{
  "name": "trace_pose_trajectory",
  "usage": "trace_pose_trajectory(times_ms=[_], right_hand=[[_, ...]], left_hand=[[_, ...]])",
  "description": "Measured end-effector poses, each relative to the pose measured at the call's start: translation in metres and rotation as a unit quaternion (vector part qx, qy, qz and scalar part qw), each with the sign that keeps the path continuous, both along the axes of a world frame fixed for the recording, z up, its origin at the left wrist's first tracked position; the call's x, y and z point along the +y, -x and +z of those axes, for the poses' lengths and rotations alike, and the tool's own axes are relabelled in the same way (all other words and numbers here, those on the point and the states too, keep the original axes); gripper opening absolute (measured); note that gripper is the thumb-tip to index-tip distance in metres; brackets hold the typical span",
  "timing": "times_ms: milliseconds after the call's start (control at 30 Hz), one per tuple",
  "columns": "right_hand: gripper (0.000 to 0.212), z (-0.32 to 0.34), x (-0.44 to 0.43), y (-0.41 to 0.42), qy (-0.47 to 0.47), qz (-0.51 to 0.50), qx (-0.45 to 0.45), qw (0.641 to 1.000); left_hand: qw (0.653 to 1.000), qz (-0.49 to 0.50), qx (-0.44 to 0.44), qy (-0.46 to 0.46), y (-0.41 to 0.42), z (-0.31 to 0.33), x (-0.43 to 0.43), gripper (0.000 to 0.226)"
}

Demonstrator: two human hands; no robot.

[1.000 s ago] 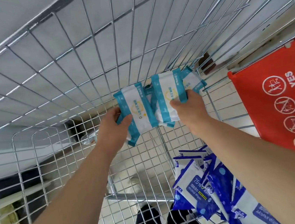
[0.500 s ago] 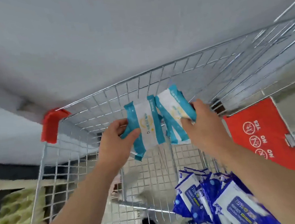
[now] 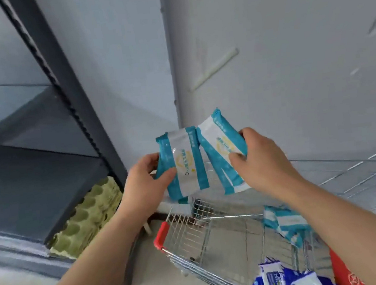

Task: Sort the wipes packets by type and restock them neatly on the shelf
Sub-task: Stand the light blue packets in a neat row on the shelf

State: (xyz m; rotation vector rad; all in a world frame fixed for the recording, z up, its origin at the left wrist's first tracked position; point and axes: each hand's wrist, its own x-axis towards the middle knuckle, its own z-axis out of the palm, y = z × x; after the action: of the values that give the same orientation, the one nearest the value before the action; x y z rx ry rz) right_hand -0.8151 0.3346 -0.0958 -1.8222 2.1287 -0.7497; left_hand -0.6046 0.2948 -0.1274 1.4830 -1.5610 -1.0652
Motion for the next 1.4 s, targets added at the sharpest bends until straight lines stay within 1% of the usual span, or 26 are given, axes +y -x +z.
trace_pose_trajectory(times_ms=[133, 300, 400, 500, 633, 767, 967, 1133, 1400], right_hand=[[0.018, 0.065, -0.015, -0.077, 0.044, 0.055, 0.018, 0.997], [0.018, 0.123, -0.04, -0.195, 0.1, 0.122, 0.009, 0.987], [0.02, 0.146, -0.055, -0.278, 0.114, 0.151, 0.001, 0.982], [0.015, 0.163, -0.068, -0.363, 0.122, 0.166, -0.007, 0.979], [0.016, 0.179, -0.088, -0.466, 0.109, 0.177, -0.012, 0.978], [0.016, 0.188, -0.12, -0.542, 0.086, 0.189, -0.027, 0.978], [0.014, 0.182, -0.186, -0.627, 0.057, 0.195, -0.032, 0.979], [0.013, 0.171, -0.258, -0.683, 0.042, 0.182, -0.024, 0.982], [0.013, 0.152, -0.366, -0.75, -0.009, 0.138, 0.017, 0.99]], left_hand=[[0.996, 0.067, 0.035, 0.046, -0.076, 0.058, 0.007, 0.033], [0.986, 0.121, 0.07, 0.092, -0.193, 0.114, 0.005, 0.03], [0.979, 0.148, 0.076, 0.119, -0.272, 0.138, 0.0, 0.028], [0.974, 0.17, 0.076, 0.132, -0.354, 0.155, -0.009, 0.027], [0.971, 0.19, 0.047, 0.137, -0.451, 0.172, -0.024, 0.03], [0.969, 0.203, 0.032, 0.136, -0.528, 0.183, -0.05, 0.035], [0.968, 0.218, 0.051, 0.111, -0.612, 0.175, -0.114, 0.034], [0.971, 0.217, 0.063, 0.082, -0.665, 0.168, -0.183, 0.037], [0.979, 0.2, 0.028, 0.035, -0.739, 0.161, -0.275, 0.032]])
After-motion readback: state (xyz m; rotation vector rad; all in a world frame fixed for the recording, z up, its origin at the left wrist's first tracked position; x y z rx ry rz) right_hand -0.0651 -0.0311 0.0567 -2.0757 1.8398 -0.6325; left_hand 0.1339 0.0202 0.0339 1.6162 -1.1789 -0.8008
